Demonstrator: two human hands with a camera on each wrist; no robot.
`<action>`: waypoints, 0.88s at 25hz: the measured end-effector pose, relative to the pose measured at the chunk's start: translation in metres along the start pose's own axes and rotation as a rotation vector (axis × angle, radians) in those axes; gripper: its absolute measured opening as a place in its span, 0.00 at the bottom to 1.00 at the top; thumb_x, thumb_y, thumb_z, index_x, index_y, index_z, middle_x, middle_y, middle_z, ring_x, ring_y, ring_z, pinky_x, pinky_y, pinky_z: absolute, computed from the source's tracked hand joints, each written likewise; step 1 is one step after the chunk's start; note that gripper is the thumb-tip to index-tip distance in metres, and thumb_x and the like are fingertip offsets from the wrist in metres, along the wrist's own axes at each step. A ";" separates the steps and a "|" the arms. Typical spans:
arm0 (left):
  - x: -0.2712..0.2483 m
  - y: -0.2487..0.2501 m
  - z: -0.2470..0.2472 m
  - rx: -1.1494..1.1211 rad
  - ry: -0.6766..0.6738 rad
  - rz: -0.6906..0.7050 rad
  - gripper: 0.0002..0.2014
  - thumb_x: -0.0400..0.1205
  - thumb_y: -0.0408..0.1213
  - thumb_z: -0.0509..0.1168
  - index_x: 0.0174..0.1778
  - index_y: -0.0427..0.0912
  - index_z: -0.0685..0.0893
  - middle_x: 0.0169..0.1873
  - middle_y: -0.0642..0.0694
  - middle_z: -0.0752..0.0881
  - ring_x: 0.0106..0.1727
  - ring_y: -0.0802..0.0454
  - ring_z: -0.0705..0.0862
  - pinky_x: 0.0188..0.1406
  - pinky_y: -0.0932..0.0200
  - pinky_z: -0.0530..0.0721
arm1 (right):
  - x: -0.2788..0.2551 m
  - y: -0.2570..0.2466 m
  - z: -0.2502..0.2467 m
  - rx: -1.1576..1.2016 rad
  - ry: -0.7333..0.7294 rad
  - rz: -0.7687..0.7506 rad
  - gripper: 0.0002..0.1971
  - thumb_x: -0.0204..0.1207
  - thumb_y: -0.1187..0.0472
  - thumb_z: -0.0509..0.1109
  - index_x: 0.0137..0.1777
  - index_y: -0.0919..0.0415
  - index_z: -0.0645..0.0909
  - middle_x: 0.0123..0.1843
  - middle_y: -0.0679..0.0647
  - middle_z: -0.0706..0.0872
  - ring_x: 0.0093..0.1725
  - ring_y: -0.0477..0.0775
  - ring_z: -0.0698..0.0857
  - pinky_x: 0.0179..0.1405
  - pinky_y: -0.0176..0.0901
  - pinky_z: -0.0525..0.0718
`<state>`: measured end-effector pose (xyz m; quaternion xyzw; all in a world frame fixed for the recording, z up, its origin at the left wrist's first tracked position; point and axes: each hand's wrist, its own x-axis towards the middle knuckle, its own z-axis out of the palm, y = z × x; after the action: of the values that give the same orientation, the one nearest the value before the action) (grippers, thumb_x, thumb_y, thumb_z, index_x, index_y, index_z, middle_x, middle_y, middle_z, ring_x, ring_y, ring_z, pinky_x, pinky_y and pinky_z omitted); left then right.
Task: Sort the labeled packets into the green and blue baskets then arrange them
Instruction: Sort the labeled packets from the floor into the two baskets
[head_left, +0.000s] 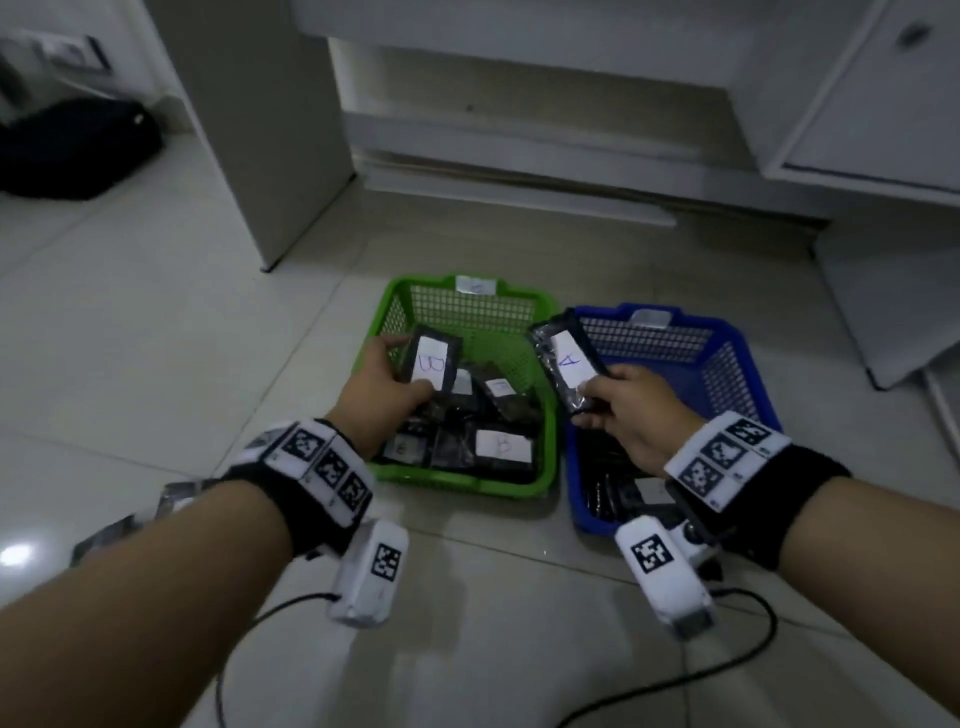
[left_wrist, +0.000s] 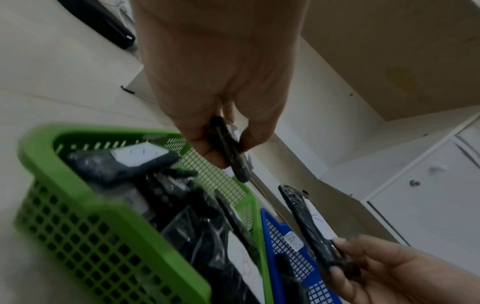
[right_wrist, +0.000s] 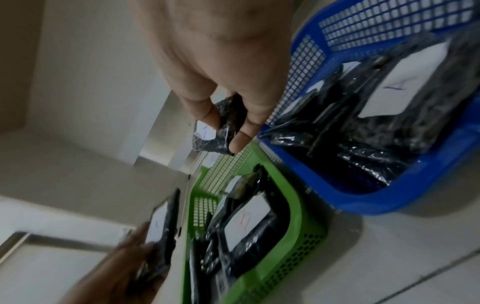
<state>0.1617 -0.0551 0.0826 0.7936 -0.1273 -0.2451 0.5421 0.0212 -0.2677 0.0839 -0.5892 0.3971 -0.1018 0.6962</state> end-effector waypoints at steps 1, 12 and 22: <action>0.002 -0.007 0.018 0.017 0.027 -0.001 0.31 0.64 0.44 0.73 0.63 0.55 0.70 0.48 0.44 0.89 0.49 0.43 0.89 0.53 0.40 0.87 | 0.009 0.007 -0.010 0.044 0.050 0.008 0.06 0.78 0.75 0.62 0.53 0.70 0.78 0.45 0.61 0.83 0.36 0.54 0.82 0.29 0.39 0.87; 0.024 -0.044 0.072 0.722 0.077 0.232 0.26 0.78 0.54 0.66 0.72 0.51 0.77 0.71 0.41 0.71 0.74 0.41 0.68 0.74 0.44 0.70 | 0.035 0.038 -0.028 -0.226 0.312 0.059 0.14 0.78 0.51 0.66 0.60 0.57 0.73 0.42 0.56 0.84 0.39 0.59 0.85 0.45 0.55 0.87; -0.013 -0.020 -0.103 1.281 -0.345 0.281 0.16 0.79 0.47 0.65 0.64 0.56 0.80 0.59 0.51 0.80 0.60 0.50 0.80 0.60 0.50 0.80 | -0.055 0.017 0.086 -0.985 -0.133 -0.331 0.26 0.75 0.57 0.70 0.73 0.49 0.71 0.68 0.56 0.63 0.56 0.55 0.75 0.62 0.40 0.74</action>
<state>0.2037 0.0409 0.0980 0.8836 -0.4341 -0.1719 -0.0364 0.0367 -0.1656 0.0918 -0.9068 0.2547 0.0259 0.3350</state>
